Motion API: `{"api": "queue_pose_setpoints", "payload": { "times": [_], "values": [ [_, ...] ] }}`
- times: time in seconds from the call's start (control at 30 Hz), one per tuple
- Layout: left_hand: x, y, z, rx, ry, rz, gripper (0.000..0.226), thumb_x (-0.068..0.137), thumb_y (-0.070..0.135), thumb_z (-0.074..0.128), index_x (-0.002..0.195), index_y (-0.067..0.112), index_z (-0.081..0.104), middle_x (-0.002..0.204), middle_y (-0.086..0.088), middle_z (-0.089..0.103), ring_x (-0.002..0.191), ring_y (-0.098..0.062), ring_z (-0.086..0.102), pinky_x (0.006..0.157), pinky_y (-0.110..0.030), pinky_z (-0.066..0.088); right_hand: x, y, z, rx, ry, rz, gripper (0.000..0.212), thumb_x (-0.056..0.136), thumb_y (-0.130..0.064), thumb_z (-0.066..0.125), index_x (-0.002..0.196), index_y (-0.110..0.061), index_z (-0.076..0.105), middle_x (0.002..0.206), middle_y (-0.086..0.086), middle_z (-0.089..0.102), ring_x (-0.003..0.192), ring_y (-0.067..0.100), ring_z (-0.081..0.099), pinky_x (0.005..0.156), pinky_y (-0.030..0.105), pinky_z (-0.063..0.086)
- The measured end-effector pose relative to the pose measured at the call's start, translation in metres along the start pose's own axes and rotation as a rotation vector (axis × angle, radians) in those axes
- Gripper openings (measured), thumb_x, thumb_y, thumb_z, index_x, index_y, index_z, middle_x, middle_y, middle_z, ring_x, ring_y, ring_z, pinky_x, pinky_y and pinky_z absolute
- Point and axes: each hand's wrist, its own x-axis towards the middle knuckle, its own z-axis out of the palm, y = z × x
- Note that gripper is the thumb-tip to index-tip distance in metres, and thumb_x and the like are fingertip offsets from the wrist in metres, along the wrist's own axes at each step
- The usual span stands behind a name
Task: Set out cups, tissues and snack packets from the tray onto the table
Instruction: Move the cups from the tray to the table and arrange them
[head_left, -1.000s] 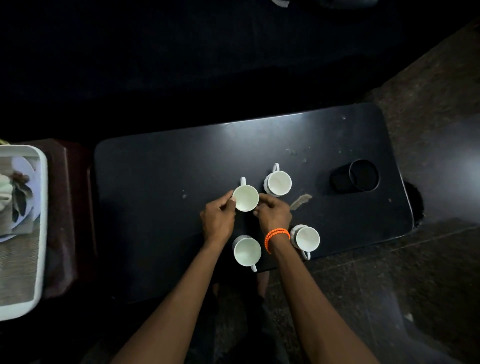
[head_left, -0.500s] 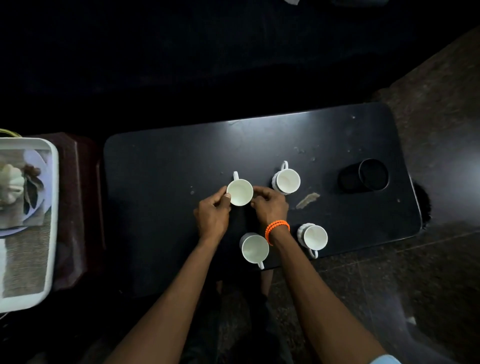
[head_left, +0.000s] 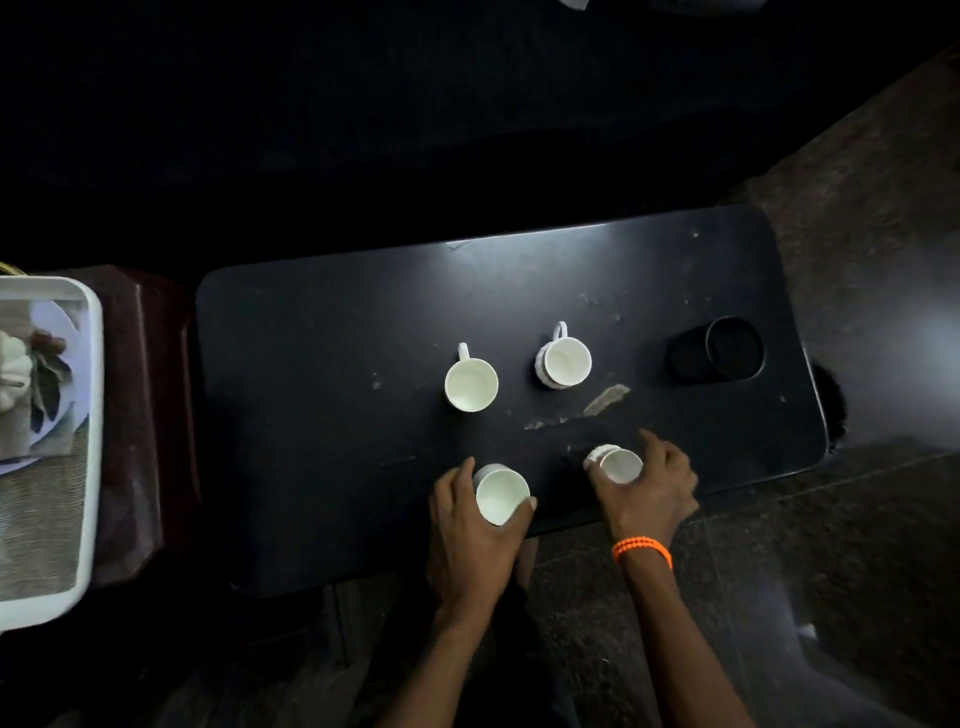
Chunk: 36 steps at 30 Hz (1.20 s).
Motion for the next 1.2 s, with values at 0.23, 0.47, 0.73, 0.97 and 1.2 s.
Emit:
{"api": "queue_pose_setpoints", "payload": {
  "times": [0.23,0.47,0.73,0.97,1.2],
  "values": [
    [-0.004,0.005,0.012,0.284,-0.055,0.104,0.086,0.062,0.044,0.087,0.137,0.029,0.047,0.125,0.002,0.049,0.114,-0.024,0.053,0.080,-0.040,0.057,-0.002,0.025,0.015,0.201,-0.111,0.026,0.080,0.060,-0.019,0.096,0.130,-0.004,0.060,0.128,0.021,0.058,0.118,0.038,0.056,0.102,0.041,0.045],
    [-0.001,0.004,0.013,0.303,-0.030,0.099,0.078,0.060,0.036,0.084,0.129,0.031,0.047,0.119,0.004,0.045,0.110,-0.022,0.049,0.069,-0.041,0.056,-0.004,0.026,0.024,0.209,-0.110,-0.033,0.072,0.062,-0.023,0.093,0.124,-0.007,0.060,0.118,0.017,0.058,0.109,0.036,0.059,0.094,0.036,0.047],
    [-0.004,0.001,0.009,0.305,-0.008,0.083,0.078,0.060,0.033,0.085,0.130,0.029,0.050,0.120,0.002,0.048,0.112,-0.024,0.052,0.071,-0.041,0.056,-0.013,0.024,0.028,0.236,-0.130,-0.057,0.068,0.060,-0.020,0.092,0.120,-0.010,0.061,0.116,0.014,0.057,0.106,0.034,0.059,0.090,0.032,0.045],
    [-0.005,0.001,0.008,0.294,-0.007,0.071,0.078,0.060,0.032,0.085,0.131,0.028,0.051,0.121,0.001,0.049,0.114,-0.025,0.052,0.073,-0.041,0.056,-0.013,0.023,0.025,0.221,-0.137,-0.073,0.068,0.061,-0.024,0.092,0.120,-0.013,0.060,0.116,0.010,0.056,0.107,0.033,0.059,0.090,0.036,0.048],
    [-0.001,0.002,0.011,0.296,0.017,0.079,0.081,0.059,0.036,0.085,0.130,0.030,0.047,0.119,0.002,0.048,0.113,-0.025,0.053,0.068,-0.039,0.056,-0.012,0.021,0.024,0.176,-0.175,-0.081,0.073,0.060,-0.031,0.092,0.123,-0.015,0.058,0.121,0.010,0.056,0.111,0.034,0.058,0.091,0.035,0.048]
  ]
}}
